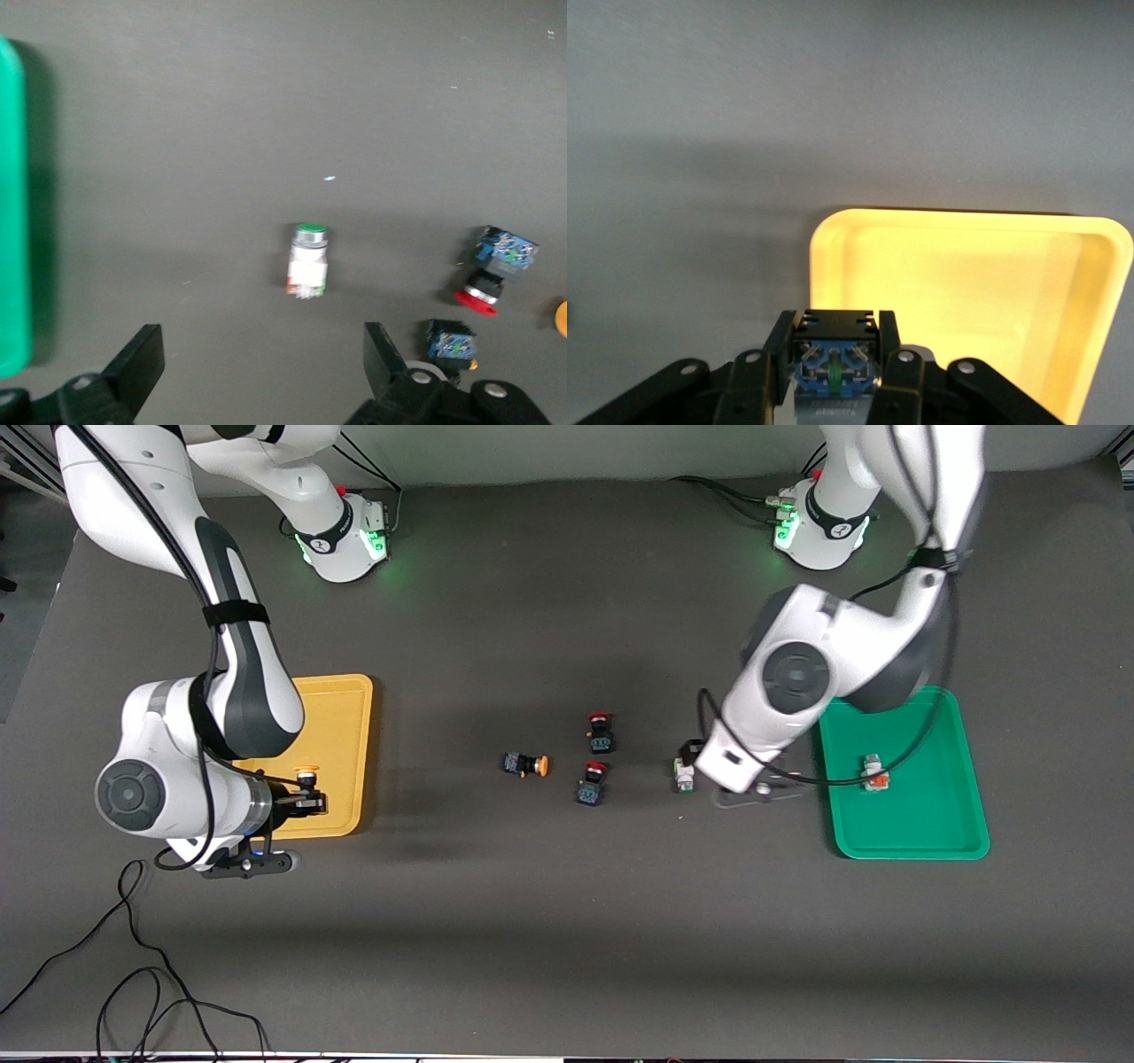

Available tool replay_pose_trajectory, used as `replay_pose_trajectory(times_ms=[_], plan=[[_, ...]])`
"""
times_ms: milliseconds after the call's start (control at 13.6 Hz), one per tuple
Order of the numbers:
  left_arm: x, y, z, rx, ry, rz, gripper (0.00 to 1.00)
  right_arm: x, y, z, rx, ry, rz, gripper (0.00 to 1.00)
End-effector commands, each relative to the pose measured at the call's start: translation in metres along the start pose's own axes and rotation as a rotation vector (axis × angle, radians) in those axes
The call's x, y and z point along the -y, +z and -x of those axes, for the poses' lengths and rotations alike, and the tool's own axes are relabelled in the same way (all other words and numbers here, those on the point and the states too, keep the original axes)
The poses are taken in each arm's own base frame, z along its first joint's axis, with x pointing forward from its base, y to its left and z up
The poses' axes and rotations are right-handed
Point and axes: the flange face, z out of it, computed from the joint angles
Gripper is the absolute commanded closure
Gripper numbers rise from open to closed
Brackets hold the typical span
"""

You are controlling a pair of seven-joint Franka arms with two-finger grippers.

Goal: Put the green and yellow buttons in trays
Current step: 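Grasp the second white button with the left gripper while the right carries blue button, then release the blue button in the yellow tray while the left gripper carries white button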

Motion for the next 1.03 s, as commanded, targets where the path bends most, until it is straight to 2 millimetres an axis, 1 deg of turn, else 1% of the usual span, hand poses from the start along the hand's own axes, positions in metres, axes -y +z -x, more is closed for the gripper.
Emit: replay_pose_trajectory(times_ms=[0,74,221,295,369,442,664,737,811,885,959], plan=[[-0.013,0.066,0.007,-0.021,-0.008,0.011,0.00,-0.001,0.033,0.034,-0.035,-0.031,0.000,1.00],[-0.018,0.091,0.009,-0.021,-0.005,0.013,0.00,0.000,0.050,0.040,-0.053,-0.033,0.003,1.00],[-0.018,0.121,0.007,-0.019,-0.002,0.014,0.00,0.012,0.078,0.052,-0.059,-0.052,0.011,1.00],[-0.019,0.130,0.009,-0.012,0.005,0.004,0.00,0.011,0.089,0.058,-0.056,-0.050,0.013,1.00],[-0.017,0.135,0.011,-0.004,0.004,-0.002,0.00,0.008,0.095,0.062,-0.051,-0.044,0.014,1.00],[-0.016,0.137,0.014,0.001,-0.001,-0.007,0.03,0.007,0.099,0.063,-0.048,-0.044,0.015,1.00],[-0.020,0.140,0.019,0.006,-0.038,-0.011,0.53,0.003,0.106,0.064,-0.038,-0.037,0.017,1.00],[-0.020,0.140,0.020,0.009,-0.040,-0.015,0.66,-0.002,0.105,0.063,-0.040,-0.028,0.019,1.00],[-0.018,0.141,0.020,0.015,-0.041,-0.020,0.76,-0.005,0.105,0.063,-0.039,-0.024,0.021,1.00],[-0.017,0.139,0.019,0.016,-0.045,-0.021,0.81,-0.008,0.105,0.063,-0.039,-0.021,0.022,1.00],[-0.014,0.132,0.015,0.010,-0.056,-0.018,0.82,-0.013,0.105,0.063,-0.039,-0.013,0.026,1.00]])
